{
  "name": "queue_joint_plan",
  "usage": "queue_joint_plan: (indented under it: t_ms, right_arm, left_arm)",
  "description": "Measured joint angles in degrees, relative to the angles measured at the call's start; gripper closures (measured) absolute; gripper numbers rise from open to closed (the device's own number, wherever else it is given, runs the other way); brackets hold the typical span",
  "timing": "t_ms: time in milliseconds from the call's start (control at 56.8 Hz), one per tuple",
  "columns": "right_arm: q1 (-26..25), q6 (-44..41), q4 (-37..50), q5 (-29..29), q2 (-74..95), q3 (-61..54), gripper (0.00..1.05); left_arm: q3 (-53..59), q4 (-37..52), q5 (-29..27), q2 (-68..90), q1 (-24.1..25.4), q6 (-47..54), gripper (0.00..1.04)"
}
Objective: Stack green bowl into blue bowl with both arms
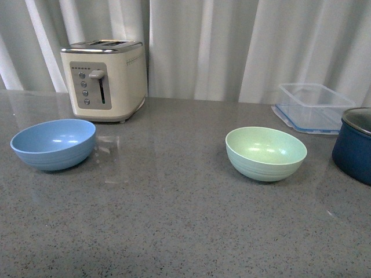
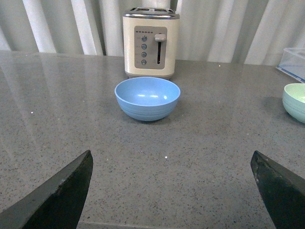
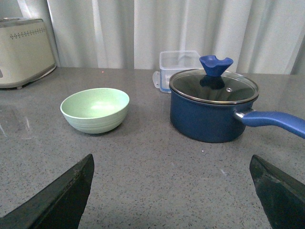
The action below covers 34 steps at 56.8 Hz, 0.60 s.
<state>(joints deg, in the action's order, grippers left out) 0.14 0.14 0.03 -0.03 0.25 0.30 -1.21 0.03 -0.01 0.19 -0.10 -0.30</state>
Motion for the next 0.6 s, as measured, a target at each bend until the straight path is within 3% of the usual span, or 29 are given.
queue_joint_plan:
  t_ms: [599]
  right_arm:
    - [0.0,0.0,0.0,0.0,0.0,0.0,0.10]
  left_arm:
    - [0.0,0.0,0.0,0.0,0.0,0.0,0.07]
